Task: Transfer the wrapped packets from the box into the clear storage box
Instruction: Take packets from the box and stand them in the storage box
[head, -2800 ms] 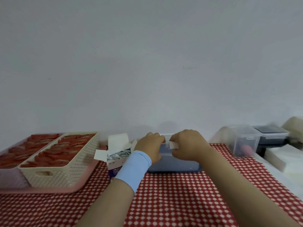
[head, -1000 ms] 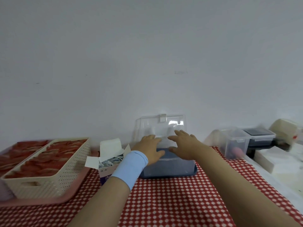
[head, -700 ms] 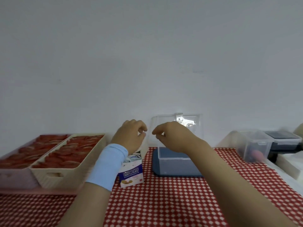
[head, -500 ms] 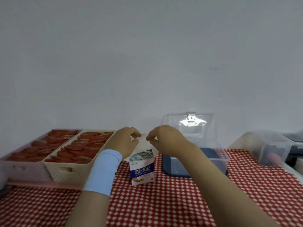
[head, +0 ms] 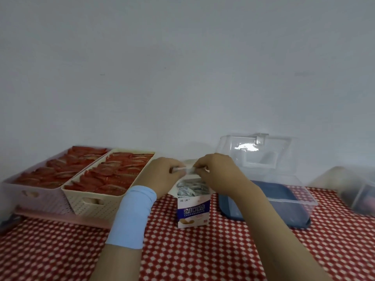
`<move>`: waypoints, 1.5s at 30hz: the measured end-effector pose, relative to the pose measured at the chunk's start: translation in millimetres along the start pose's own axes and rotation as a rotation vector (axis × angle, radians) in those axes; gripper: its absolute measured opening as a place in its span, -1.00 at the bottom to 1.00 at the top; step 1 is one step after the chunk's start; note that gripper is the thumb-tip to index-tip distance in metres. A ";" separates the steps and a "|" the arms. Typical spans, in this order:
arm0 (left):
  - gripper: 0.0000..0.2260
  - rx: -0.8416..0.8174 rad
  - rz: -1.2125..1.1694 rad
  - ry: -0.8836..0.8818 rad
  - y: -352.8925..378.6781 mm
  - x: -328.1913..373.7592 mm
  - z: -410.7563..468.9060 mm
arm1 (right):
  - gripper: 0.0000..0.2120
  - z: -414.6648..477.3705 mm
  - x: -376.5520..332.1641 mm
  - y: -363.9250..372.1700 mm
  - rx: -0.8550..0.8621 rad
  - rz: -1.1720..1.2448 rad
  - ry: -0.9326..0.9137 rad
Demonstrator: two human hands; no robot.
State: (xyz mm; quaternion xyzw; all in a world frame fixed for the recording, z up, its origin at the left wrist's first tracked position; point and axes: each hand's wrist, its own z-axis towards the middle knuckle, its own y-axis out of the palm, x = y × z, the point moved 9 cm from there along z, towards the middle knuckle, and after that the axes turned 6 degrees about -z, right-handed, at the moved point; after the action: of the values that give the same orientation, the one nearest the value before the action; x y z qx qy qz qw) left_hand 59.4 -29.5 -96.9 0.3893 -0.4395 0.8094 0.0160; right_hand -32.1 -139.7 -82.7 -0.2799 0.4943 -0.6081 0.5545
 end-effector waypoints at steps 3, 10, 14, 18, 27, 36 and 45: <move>-0.98 0.184 -0.337 0.000 -15.6 5.0 -0.1 | -0.88 -4.0 8.6 -6.0 0.061 0.258 0.085; -0.93 0.169 -0.768 -0.132 3.2 -2.0 4.1 | -0.88 -5.1 14.5 1.0 0.011 0.490 0.124; -0.95 0.264 -0.598 -0.108 -9.4 -7.4 7.9 | -0.83 -7.1 19.2 -1.8 -0.094 -0.019 0.076; -0.90 0.264 -0.409 -0.062 -11.6 -2.6 11.9 | -0.80 -8.1 13.2 -3.3 -0.079 -0.299 0.028; -0.82 0.226 -0.185 -0.082 9.8 -1.0 12.6 | -0.77 -11.3 8.8 12.7 -0.144 -0.314 0.008; -0.84 0.302 -0.237 -0.125 1.1 -10.1 13.2 | -0.81 -14.7 14.9 -20.3 0.040 0.002 0.068; -0.88 0.326 -0.305 -0.136 -10.0 -0.9 5.8 | -0.89 -20.1 31.6 -52.5 0.203 0.388 0.079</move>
State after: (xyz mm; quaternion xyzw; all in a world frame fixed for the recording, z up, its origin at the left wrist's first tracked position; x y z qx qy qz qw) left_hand 67.3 -27.2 -88.7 0.5022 -0.2390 0.8298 0.0453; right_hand -78.1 -169.4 -48.5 -0.0981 0.4964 -0.5473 0.6666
